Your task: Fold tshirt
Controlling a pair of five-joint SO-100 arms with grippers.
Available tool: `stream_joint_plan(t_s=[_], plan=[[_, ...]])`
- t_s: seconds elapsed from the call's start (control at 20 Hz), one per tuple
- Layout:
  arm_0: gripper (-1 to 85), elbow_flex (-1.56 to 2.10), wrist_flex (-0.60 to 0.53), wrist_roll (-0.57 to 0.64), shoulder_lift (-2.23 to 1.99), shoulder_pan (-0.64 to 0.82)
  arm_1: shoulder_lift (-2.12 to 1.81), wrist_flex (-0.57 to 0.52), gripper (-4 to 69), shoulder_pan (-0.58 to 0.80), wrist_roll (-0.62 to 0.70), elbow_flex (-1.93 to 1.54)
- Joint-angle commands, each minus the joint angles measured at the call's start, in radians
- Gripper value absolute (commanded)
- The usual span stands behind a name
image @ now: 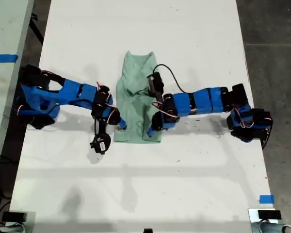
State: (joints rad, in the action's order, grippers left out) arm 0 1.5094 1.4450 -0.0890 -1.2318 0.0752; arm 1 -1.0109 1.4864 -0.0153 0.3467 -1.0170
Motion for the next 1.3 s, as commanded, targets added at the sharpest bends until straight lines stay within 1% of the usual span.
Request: stream_joint_plan(t_s=[0.0, 0.15, 0.25, 0.4, 0.5, 0.6, 0.75, 0.95, 1.0, 1.1, 1.25], plan=[[30.0, -0.112, 0.0, 0.031, 0.069, -0.006, 0.003, -0.035, 30.9, -0.011, -0.002, 0.072], [27.5, -0.156, -0.014, 0.037, 0.16, -0.029, 0.031, -0.046, 30.9, -0.002, 0.005, 0.072], [24.7, -0.175, -0.058, 0.021, 0.222, -0.06, 0.054, -0.052, 30.8, 0.0, 0.005, 0.072], [9.0, -0.198, -0.092, 0.012, 0.265, -0.092, 0.095, -0.075, 26.5, 0.002, 0.012, 0.072], [0.1, -0.204, -0.095, 0.038, 0.267, -0.092, 0.115, -0.087, 18.2, 0.002, 0.02, 0.072], [0.0, -0.21, -0.084, 0.066, 0.267, -0.103, 0.118, -0.089, -1.2, 0.002, 0.018, 0.074], [0.0, -0.275, -0.04, 0.118, 0.261, -0.123, 0.114, -0.055, -0.8, -0.012, 0.034, 0.107], [0.0, -0.439, 0.028, 0.152, 0.261, -0.17, 0.094, 0.072, -0.8, -0.081, 0.046, 0.293], [0.0, -0.497, 0.048, 0.155, 0.261, -0.186, 0.074, 0.078, -0.8, -0.106, 0.043, 0.307], [0.0, -0.581, 0.049, 0.164, 0.256, -0.213, 0.046, 0.075, -0.8, -0.14, 0.038, 0.313], [0.0, -0.586, 0.035, 0.14, 0.198, -0.213, 0.035, 0.046, -0.8, -0.143, 0.055, 0.314]])
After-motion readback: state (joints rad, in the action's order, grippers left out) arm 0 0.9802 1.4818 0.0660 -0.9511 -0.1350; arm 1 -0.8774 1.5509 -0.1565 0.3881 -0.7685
